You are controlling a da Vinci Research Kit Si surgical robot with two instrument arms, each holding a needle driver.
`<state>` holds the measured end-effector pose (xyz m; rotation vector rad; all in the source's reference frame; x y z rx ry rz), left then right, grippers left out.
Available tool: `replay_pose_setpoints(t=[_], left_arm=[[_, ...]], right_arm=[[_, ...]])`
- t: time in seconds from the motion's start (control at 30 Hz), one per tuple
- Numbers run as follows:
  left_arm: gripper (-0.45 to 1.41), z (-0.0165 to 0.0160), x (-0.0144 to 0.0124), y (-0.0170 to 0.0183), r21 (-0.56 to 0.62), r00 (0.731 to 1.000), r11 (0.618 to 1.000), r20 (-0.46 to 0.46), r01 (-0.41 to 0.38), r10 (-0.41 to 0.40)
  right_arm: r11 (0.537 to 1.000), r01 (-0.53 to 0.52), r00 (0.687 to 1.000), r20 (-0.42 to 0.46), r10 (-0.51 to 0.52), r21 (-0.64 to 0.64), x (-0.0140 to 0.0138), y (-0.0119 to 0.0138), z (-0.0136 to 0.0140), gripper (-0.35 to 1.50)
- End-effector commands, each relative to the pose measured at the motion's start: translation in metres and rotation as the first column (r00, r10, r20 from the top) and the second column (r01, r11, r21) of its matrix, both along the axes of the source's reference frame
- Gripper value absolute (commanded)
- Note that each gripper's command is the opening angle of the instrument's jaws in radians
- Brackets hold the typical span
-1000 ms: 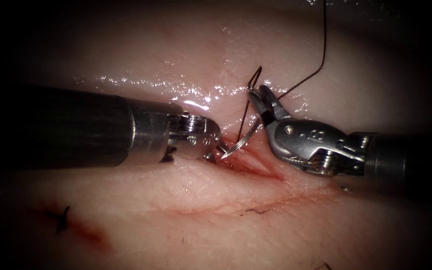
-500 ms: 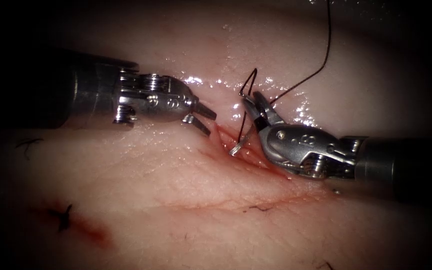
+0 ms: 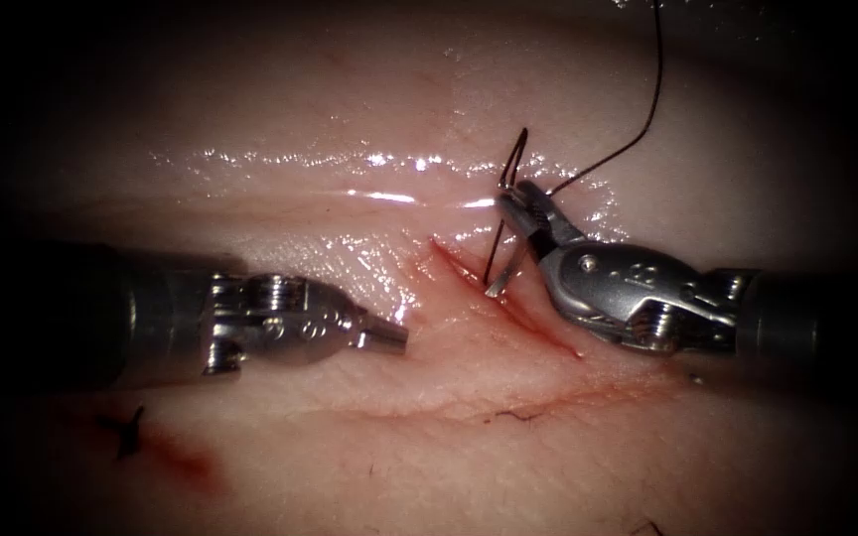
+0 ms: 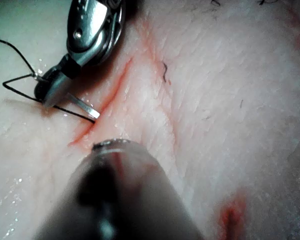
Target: Wound Closure
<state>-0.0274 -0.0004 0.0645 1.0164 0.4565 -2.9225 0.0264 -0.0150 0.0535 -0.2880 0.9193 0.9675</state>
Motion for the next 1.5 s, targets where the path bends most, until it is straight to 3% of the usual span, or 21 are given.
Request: replay_pose_setpoints(t=[0.03, 0.47, 0.93, 1.5], left_arm=[[-0.18, 0.0007, -0.0005, -0.0004, 0.000, 1.000, 1.000, 0.001, -0.002, 0.002], [-0.18, -0.0013, 0.0005, -0.0014, 0.010, 1.000, 1.000, 0.023, 0.004, -0.004], [-0.20, -0.0015, 0.0006, -0.0014, 0.002, 0.999, 1.000, 0.045, 0.026, -0.026], [-0.21, -0.0012, 0.0018, -0.0011, -0.013, 0.998, 0.999, 0.053, 0.033, -0.033]], right_arm=[[1.000, -0.001, 1.000, -0.004, 0.001, -0.001, 0.0008, -0.0001, 0.0003, -0.35], [1.000, -0.027, 0.999, -0.021, 0.027, -0.011, 0.0025, -0.0002, -0.0002, -0.35], [0.996, -0.073, 0.990, -0.113, 0.078, 0.046, 0.0043, -0.0012, -0.0016, -0.35], [0.978, -0.089, 0.972, -0.200, 0.127, 0.187, 0.0036, -0.0014, -0.0024, -0.35]])
